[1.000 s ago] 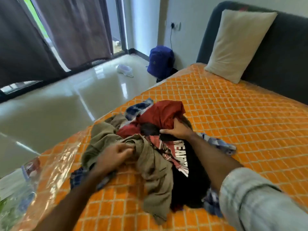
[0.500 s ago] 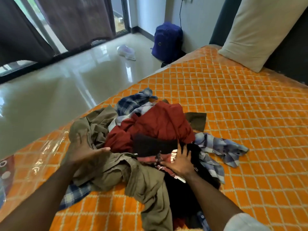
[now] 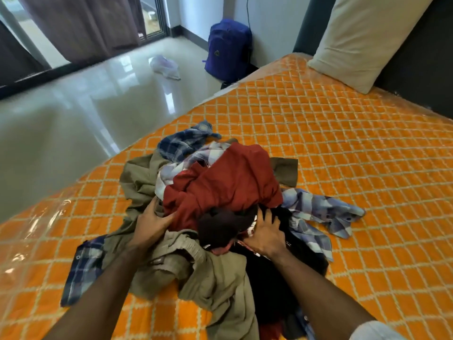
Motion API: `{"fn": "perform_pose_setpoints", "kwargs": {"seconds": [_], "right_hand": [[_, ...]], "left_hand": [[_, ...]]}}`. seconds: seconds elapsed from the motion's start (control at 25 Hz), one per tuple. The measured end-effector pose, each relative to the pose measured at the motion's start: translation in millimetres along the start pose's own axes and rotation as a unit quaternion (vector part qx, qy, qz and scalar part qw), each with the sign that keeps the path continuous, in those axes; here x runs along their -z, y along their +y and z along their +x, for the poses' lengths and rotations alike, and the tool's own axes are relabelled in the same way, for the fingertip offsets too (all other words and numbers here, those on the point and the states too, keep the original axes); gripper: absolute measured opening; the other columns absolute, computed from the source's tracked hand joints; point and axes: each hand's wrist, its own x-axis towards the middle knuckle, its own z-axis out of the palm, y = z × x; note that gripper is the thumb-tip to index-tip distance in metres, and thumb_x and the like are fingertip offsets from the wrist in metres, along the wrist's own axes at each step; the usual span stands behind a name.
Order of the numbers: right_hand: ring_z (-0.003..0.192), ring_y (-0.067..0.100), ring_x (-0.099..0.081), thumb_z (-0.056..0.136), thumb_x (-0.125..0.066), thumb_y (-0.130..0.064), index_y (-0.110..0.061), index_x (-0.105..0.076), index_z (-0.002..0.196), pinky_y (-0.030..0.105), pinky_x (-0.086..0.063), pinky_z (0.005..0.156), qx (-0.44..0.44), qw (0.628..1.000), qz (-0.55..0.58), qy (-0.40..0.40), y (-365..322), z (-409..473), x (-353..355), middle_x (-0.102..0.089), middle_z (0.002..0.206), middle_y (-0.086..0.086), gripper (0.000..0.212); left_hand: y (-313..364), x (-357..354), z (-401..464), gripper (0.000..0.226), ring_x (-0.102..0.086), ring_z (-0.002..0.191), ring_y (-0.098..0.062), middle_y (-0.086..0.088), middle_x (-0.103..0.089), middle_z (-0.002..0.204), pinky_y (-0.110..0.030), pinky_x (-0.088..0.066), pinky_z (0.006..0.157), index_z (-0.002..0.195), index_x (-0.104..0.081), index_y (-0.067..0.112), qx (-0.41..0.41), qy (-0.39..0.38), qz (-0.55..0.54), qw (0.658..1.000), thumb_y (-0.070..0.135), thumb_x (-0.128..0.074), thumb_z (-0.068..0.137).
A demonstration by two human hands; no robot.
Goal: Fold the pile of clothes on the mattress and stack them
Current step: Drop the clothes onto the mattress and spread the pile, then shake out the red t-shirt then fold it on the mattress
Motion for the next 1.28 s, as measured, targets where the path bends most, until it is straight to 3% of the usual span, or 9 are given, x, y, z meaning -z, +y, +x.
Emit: {"fn": "perform_pose_setpoints", "kwargs": {"seconds": [0.28, 0.52, 0.64, 0.76, 0.88, 1.0, 1.08, 1.16, 1.28], "right_hand": [[0.129, 0.041, -0.048, 0.089, -0.054, -0.06, -0.029, -0.026, 0.154, 0.054, -0.045, 0.102, 0.069, 0.991, 0.11, 0.035, 66.1, -18.8, 40.2, -0.043, 0.144, 0.011, 0.077], [0.112, 0.027, -0.065, 0.068, -0.047, -0.074, -0.024, -0.053, 0.138, 0.048, -0.055, 0.092, 0.058, 0.987, 0.142, 0.054, 248.0, -43.7, 50.4, -0.061, 0.126, 0.002, 0.086], [0.11, 0.029, -0.066, 0.064, -0.042, -0.076, -0.022, -0.056, 0.136, 0.049, -0.055, 0.092, -0.015, 0.981, 0.168, 0.094, 373.0, -49.3, 39.5, -0.063, 0.124, 0.006, 0.092], [0.099, 0.035, -0.065, 0.077, -0.052, -0.053, -0.008, -0.051, 0.134, 0.053, -0.057, 0.084, -0.07, 0.938, 0.323, 0.102, 399.2, -134.1, 79.6, -0.062, 0.123, 0.019, 0.072], [0.103, 0.027, -0.059, 0.101, -0.044, 0.0, -0.01, -0.046, 0.143, 0.031, -0.051, 0.074, -0.042, 0.876, 0.448, 0.173, 419.5, -189.6, 97.5, -0.053, 0.126, 0.009, 0.044], [0.154, 0.023, -0.019, 0.102, -0.06, -0.031, -0.031, -0.039, 0.152, 0.044, -0.029, 0.121, 0.073, 0.887, 0.416, 0.189, 427.5, -218.3, 74.8, -0.023, 0.162, 0.006, 0.055], [0.156, 0.025, -0.01, 0.086, -0.063, -0.066, -0.031, -0.036, 0.155, 0.045, -0.017, 0.126, 0.075, 0.939, 0.295, 0.158, 428.9, -215.7, 48.2, -0.007, 0.168, 0.01, 0.082], [0.155, 0.033, -0.012, 0.07, -0.046, -0.094, -0.028, -0.034, 0.156, 0.049, -0.019, 0.125, 0.056, 0.952, 0.237, 0.184, 419.7, -203.0, 37.3, -0.008, 0.168, 0.015, 0.108], [0.154, 0.042, -0.003, 0.083, -0.047, -0.083, -0.032, -0.027, 0.157, 0.061, -0.019, 0.121, 0.026, 0.973, 0.166, 0.157, 408.6, -186.0, 29.1, 0.001, 0.168, 0.015, 0.093]], "left_hand": [[50.1, -145.9, -74.1, 0.046, -0.052, 0.117, -0.021, -0.01, -0.053, 0.131, -0.017, -0.044, 0.084, 0.142, -0.039, -0.005, -0.014, 0.075, -0.235, 0.969, 0.0, -0.055, 0.099], [83.2, -300.1, -150.7, 0.091, -0.053, 0.132, -0.02, 0.002, -0.056, 0.143, -0.045, -0.04, 0.114, 0.147, -0.04, 0.026, 0.005, -0.034, -0.265, 0.964, 0.073, -0.069, 0.075], [110.0, -382.3, -207.7, 0.079, -0.038, 0.143, -0.015, 0.008, -0.041, 0.155, -0.04, -0.028, 0.121, 0.154, -0.032, 0.026, -0.058, -0.11, -0.236, 0.964, 0.066, -0.057, 0.09], [119.7, -435.2, -260.0, 0.098, -0.028, 0.148, -0.011, 0.018, -0.031, 0.156, -0.036, -0.021, 0.124, 0.157, -0.024, 0.029, -0.067, -0.213, -0.142, 0.964, 0.084, -0.045, 0.079], [106.5, -477.9, -308.0, 0.109, -0.032, 0.148, -0.017, 0.007, -0.035, 0.159, -0.026, -0.023, 0.119, 0.158, -0.026, 0.023, -0.08, -0.275, -0.009, 0.958, 0.092, -0.038, 0.074], [102.9, -495.8, -332.4, 0.081, -0.023, 0.149, -0.012, 0.012, -0.021, 0.16, -0.015, -0.017, 0.114, 0.158, -0.024, 0.021, -0.157, -0.308, 0.059, 0.937, 0.066, -0.046, 0.094], [106.5, -480.1, -328.8, 0.063, -0.019, 0.147, -0.006, 0.016, -0.017, 0.156, -0.012, -0.016, 0.113, 0.153, -0.031, 0.027, -0.197, -0.33, 0.092, 0.919, 0.043, -0.057, 0.098], [103.9, -459.9, -318.3, 0.057, -0.048, 0.136, -0.015, 0.002, -0.051, 0.148, -0.033, -0.038, 0.115, 0.138, -0.056, 0.028, -0.203, -0.291, 0.135, 0.925, 0.039, -0.063, 0.083], [106.6, -410.9, -321.9, 0.033, -0.067, 0.099, -0.026, -0.009, -0.072, 0.105, -0.034, -0.055, 0.083, 0.114, -0.068, 0.007, -0.217, -0.154, 0.21, 0.941, 0.021, -0.062, 0.084]]}}
